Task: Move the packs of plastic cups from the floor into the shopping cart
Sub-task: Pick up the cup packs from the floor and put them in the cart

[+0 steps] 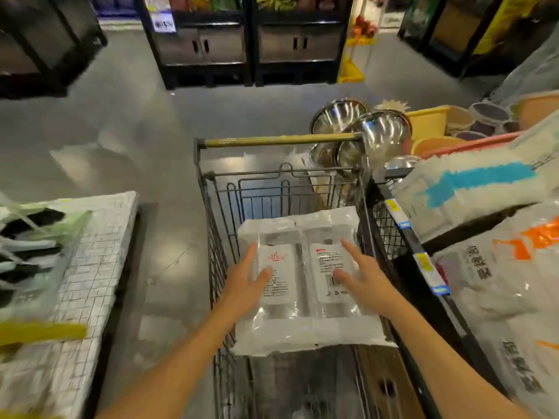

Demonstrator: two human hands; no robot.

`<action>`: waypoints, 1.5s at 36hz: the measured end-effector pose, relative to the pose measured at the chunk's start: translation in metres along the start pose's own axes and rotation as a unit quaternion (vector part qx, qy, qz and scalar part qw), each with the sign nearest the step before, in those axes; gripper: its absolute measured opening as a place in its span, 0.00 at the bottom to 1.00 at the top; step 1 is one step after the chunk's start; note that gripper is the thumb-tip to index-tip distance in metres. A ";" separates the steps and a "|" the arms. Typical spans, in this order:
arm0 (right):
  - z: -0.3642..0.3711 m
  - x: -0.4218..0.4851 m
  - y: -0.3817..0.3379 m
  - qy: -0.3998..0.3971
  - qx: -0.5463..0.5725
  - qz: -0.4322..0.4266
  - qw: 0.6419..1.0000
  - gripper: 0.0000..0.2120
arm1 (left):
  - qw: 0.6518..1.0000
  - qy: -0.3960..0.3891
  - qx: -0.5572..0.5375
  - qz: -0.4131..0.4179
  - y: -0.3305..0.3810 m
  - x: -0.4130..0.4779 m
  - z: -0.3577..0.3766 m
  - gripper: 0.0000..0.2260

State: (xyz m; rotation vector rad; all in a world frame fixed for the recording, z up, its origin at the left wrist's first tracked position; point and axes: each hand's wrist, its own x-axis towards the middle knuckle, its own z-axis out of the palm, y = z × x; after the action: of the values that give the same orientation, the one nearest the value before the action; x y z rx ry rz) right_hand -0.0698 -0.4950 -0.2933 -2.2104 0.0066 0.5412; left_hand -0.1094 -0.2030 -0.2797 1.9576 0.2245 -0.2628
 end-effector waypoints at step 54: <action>0.078 0.142 0.041 -0.069 -0.205 0.037 0.976 0.27 | 0.928 -0.081 0.359 -0.050 -0.090 0.158 0.058 0.23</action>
State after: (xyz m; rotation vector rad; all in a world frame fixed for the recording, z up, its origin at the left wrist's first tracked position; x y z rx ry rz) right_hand 0.0216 -0.4384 -0.4212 -2.5737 -0.1046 0.7965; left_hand 0.0126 -0.2162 -0.4266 2.6342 0.1253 -0.6415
